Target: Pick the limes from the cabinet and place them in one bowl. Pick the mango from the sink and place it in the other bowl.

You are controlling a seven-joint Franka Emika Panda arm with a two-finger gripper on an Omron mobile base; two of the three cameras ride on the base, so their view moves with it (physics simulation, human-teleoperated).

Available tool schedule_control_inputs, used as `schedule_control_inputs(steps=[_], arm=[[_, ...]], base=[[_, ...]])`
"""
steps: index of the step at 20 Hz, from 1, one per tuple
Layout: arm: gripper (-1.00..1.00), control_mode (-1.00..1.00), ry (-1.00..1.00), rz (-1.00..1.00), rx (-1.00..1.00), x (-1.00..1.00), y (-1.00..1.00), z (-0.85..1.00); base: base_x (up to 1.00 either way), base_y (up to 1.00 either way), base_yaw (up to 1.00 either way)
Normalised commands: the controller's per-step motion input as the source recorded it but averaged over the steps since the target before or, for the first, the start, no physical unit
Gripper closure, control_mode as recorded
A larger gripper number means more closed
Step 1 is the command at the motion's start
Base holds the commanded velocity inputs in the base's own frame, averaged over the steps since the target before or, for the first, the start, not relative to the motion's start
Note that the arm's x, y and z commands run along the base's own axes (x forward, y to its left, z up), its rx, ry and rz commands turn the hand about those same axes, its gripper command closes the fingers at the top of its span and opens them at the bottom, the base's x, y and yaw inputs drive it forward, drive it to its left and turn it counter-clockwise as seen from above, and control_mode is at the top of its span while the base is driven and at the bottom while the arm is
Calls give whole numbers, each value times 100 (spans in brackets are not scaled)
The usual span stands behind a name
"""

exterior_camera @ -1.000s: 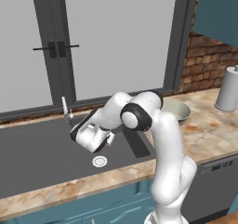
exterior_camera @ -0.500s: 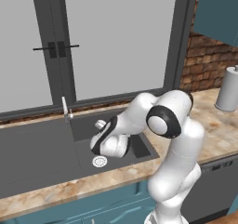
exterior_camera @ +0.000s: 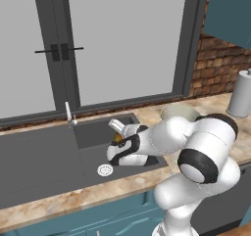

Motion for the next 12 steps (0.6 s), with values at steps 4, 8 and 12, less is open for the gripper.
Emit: schedule_control_inputs(steps=[4, 8, 12], arm=[[100, -100, 0, -5, 0, -24, 0, 100], [100, -100, 0, -5, 0, -25, 1, 100], [100, -100, 6, -8, 0, -34, -1, 100]], base=[[0, 0, 0], [0, 0, 0], [0, 0, 0]])
